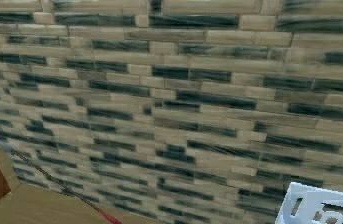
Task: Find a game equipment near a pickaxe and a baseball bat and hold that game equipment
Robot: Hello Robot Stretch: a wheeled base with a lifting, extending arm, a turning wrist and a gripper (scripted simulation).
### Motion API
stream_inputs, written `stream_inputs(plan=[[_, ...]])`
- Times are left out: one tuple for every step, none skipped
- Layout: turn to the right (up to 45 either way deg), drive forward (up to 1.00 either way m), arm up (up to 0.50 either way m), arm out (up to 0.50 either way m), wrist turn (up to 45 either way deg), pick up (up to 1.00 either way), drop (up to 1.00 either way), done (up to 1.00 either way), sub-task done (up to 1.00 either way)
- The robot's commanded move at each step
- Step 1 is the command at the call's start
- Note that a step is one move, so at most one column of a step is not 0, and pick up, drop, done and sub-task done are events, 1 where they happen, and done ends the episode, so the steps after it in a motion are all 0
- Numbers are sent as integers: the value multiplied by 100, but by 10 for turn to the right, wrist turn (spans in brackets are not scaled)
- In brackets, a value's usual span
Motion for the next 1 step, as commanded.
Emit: stream_inputs(plan=[[0, 0, 0, 0, 450, 0, 0, 0, 0]])
